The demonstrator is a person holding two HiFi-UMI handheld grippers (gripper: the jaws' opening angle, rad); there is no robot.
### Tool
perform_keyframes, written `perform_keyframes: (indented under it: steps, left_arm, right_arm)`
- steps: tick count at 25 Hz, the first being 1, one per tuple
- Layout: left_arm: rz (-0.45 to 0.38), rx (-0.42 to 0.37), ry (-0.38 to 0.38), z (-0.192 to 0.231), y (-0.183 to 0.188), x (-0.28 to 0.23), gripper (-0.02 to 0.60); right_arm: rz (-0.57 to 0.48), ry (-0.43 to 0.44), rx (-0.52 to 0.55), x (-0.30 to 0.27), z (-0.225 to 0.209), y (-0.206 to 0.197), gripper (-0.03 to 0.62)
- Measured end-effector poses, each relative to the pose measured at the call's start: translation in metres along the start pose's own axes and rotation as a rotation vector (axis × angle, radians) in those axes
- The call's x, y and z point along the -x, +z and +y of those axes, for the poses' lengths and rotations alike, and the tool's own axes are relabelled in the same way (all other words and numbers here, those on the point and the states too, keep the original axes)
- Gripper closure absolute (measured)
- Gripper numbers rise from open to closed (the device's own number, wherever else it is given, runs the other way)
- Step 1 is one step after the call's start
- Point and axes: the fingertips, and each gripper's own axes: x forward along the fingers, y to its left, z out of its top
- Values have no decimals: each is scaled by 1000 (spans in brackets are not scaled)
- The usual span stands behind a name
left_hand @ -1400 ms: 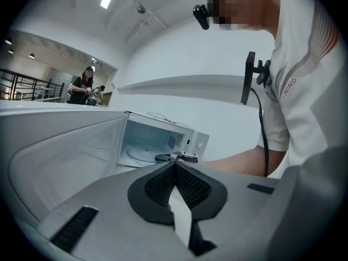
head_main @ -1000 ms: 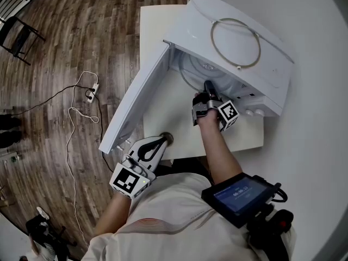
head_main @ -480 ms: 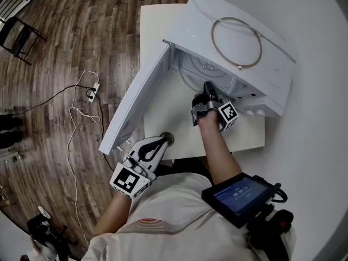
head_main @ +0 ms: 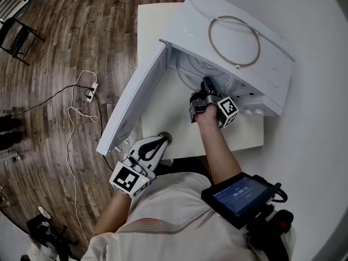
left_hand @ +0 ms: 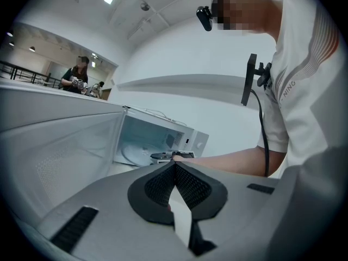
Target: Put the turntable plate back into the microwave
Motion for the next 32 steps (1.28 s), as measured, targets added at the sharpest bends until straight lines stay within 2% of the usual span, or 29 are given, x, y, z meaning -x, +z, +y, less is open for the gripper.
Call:
perform_keyframes:
  steps: [3, 7, 15, 22, 28, 32]
  left_arm:
    - [1, 1, -3, -1, -2, -1, 571]
    - [1, 3, -4, 0, -2, -1, 571]
    - [-6, 19, -7, 1, -1, -2, 571]
    - [-1, 12, -17, 2, -3, -2, 571]
    - [-13, -23, -60, -12, 0, 26, 571]
    - [-42, -54, -112, -26, 9, 48, 571]
  right_arm:
    - [2, -9, -24, -2, 1, 0, 413]
    - [15, -3, -43, -3, 1, -2, 413]
    - [65, 36, 6, -1, 2, -4, 413]
    - [101, 37, 19, 16, -14, -7, 413]
    - [198, 122, 144, 73, -8, -38, 414]
    - [183, 177, 176, 125, 3, -51, 414]
